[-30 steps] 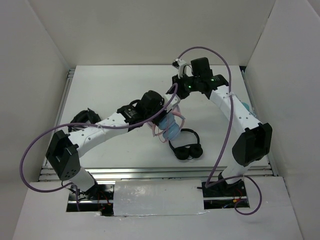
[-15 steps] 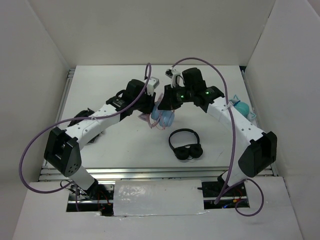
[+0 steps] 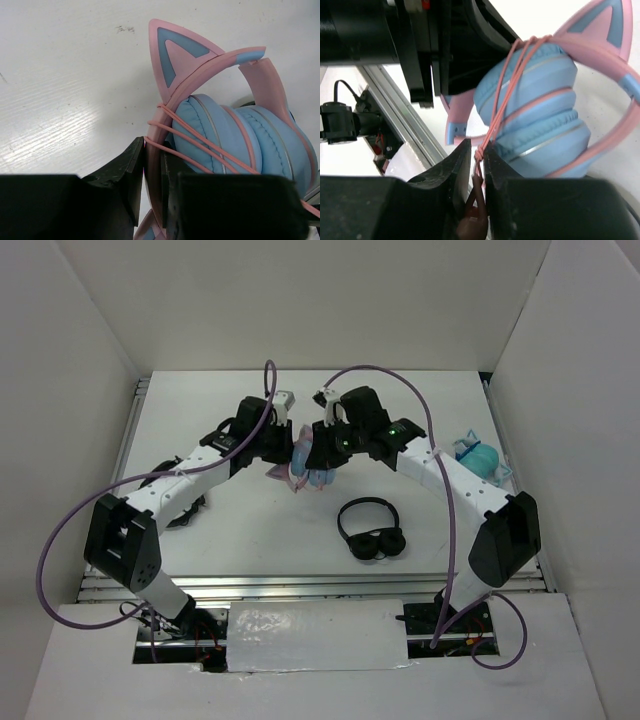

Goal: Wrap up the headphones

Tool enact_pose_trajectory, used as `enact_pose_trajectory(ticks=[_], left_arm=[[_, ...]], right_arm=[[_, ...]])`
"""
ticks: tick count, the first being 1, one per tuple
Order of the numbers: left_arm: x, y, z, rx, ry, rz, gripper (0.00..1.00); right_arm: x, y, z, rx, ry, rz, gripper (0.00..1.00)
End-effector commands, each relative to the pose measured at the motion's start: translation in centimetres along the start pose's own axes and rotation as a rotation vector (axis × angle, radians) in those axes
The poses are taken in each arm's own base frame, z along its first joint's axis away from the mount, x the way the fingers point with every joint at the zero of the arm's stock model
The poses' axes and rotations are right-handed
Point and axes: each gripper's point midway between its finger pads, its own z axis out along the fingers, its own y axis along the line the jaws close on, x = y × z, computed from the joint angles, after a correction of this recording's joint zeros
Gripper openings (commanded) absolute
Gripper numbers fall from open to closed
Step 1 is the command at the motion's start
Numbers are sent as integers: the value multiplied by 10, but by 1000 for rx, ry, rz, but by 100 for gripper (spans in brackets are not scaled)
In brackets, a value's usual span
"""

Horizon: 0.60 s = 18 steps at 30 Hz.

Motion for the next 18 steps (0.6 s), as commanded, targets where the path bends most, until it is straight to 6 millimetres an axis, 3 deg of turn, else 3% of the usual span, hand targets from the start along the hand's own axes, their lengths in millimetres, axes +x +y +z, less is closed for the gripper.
enact_pose_trajectory(ticks=[1,11,18], left_arm=[[-38,15,-14,-43,-147,-64,0],[-80,29,-50,-168,-325,-86,0],[-95,26,-71,-177,-396,-58,0]], right_arm=[[0,18,-3,-51,-11,-8,22],[-4,21,9,-90,-6,9,31],[-9,22,13,-106,-4,13,37]])
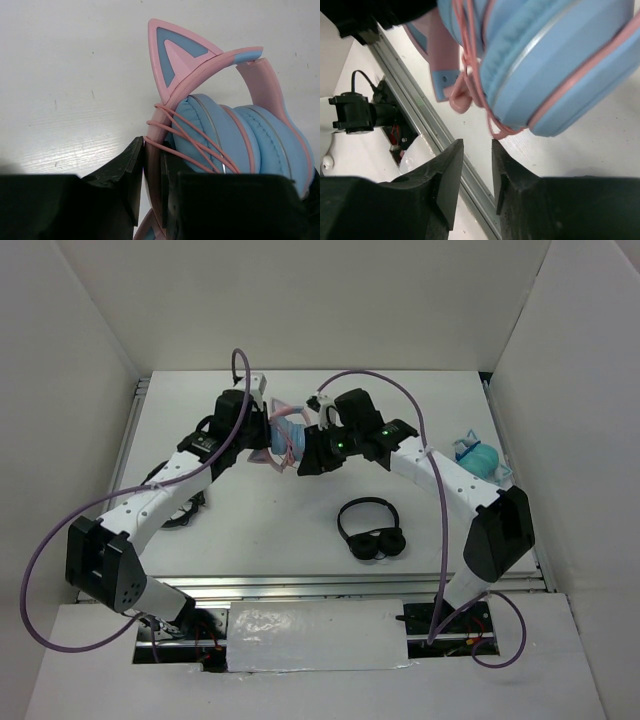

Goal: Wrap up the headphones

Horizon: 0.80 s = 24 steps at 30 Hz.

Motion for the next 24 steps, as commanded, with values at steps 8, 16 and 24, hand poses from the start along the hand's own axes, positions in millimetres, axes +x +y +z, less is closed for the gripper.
enact_pose_trajectory(ticks=[8,16,24], left_arm=[[-59,-5,-28,9,-187,-34,0],[-41,22,-7,-61,-125,-64,0],[-9,62,45,-128,-30,-112,0]], right_arm=[[-15,15,-8,-35,-64,-45,62],[-12,30,-43,-54,-155,-126,100],[15,6,-66,-6,-218,-103,100]])
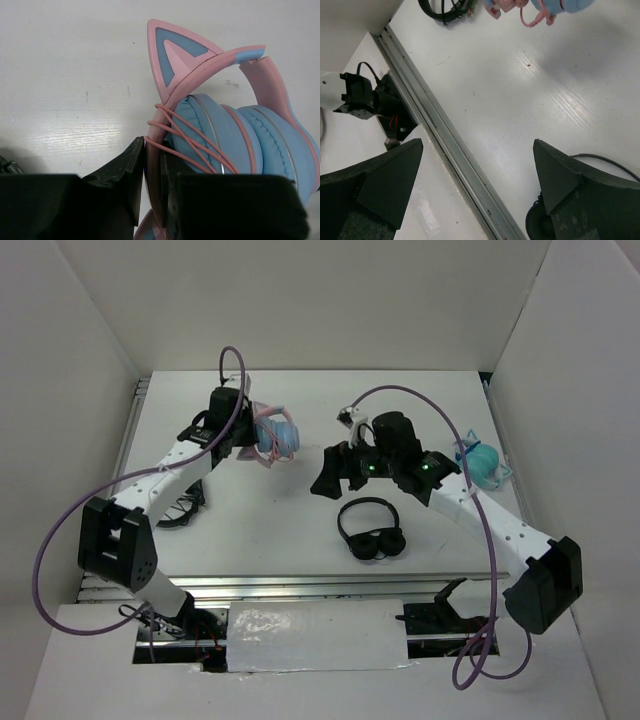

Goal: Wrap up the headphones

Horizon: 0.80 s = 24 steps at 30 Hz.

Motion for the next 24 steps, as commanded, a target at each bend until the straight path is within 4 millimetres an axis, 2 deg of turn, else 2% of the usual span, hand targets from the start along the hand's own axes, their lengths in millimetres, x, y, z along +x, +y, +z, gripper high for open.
enact_pose_trajectory(ticks=[1,2,4,6,7,11,16,24], left_arm=[[-16,5,25,13,-51,-65,0],[-8,8,37,4,-24,-68,0],[2,15,54,8,7,-85,0],[4,17,65,24,0,-95,0],[10,23,75,18,12,-110,0],[15,28,92,60,14,-133,0],[27,36,98,48,15,-125,0],[48,43,103,30,22,-118,0]], right_arm=[[-6,-11,-11,20,-81,-25,100],[4,-17,-10,30,-65,-14,100],[11,-30,-13,51,-70,13,100],[13,-41,-15,59,-77,39,100],[20,-45,-14,61,-65,53,100],[28,-59,-15,60,-57,87,100],[35,-75,-14,75,-63,117,100],[38,-82,-17,78,-92,128,100]])
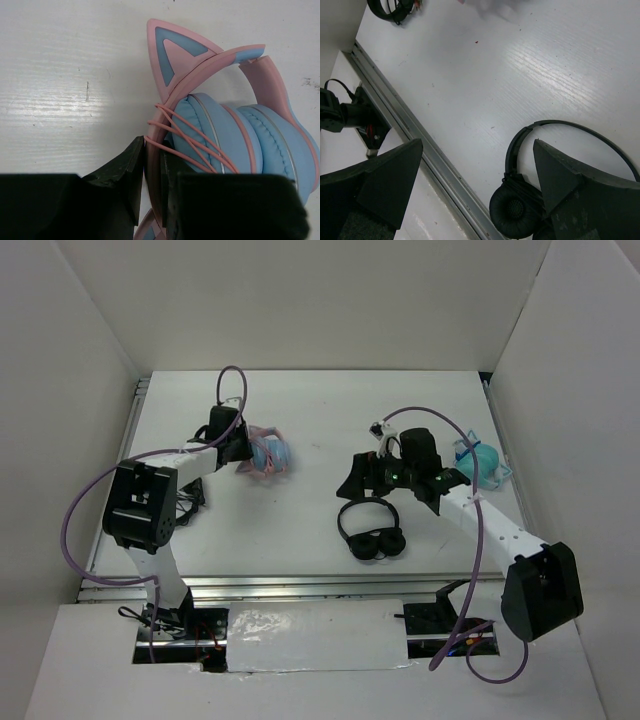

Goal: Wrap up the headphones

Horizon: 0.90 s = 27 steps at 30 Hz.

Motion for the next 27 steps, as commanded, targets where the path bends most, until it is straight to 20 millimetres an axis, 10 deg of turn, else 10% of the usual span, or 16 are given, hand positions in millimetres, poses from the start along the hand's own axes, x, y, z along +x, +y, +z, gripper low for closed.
enact_pose_trajectory(ticks=[1,27], left_arm=[[-30,-14,0,54,-110,-17,0],[-3,-15,-16,-9,-78,20,59]], right_arm=[[-15,5,-4,-26,-70,-36,100],[-10,6,-8,-42,-79,-13,100]])
